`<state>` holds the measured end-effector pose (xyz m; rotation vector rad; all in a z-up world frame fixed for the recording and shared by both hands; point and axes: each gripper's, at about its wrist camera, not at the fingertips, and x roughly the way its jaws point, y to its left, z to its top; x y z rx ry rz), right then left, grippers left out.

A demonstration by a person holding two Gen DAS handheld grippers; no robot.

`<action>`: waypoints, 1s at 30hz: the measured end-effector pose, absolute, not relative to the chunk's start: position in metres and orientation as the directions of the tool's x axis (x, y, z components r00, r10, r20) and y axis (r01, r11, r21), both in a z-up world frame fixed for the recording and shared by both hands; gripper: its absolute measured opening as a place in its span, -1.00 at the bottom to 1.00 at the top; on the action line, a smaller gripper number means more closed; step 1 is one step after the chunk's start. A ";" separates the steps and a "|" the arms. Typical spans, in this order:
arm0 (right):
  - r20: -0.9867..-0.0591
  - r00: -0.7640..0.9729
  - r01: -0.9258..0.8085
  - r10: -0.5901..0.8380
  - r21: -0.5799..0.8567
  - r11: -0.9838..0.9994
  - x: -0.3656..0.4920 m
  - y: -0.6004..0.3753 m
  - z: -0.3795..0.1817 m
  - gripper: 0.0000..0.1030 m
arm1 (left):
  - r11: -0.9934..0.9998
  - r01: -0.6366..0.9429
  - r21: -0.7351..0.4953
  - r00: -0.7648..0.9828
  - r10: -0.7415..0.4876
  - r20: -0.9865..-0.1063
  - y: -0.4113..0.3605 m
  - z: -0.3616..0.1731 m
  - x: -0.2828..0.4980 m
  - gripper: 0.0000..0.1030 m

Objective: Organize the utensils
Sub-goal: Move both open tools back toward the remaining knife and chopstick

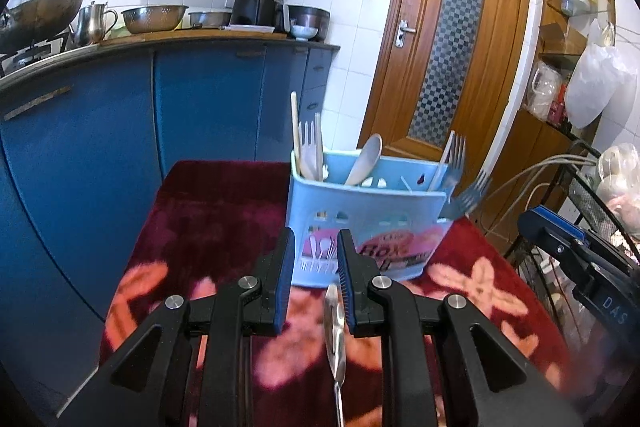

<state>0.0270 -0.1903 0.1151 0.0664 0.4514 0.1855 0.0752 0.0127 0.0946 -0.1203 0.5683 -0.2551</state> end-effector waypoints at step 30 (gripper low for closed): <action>-0.595 0.784 -0.087 0.178 0.178 0.980 0.003 -0.217 0.050 -0.26 | 0.954 0.234 -0.186 0.628 -0.294 -0.720 -0.002 0.028 0.067 -0.60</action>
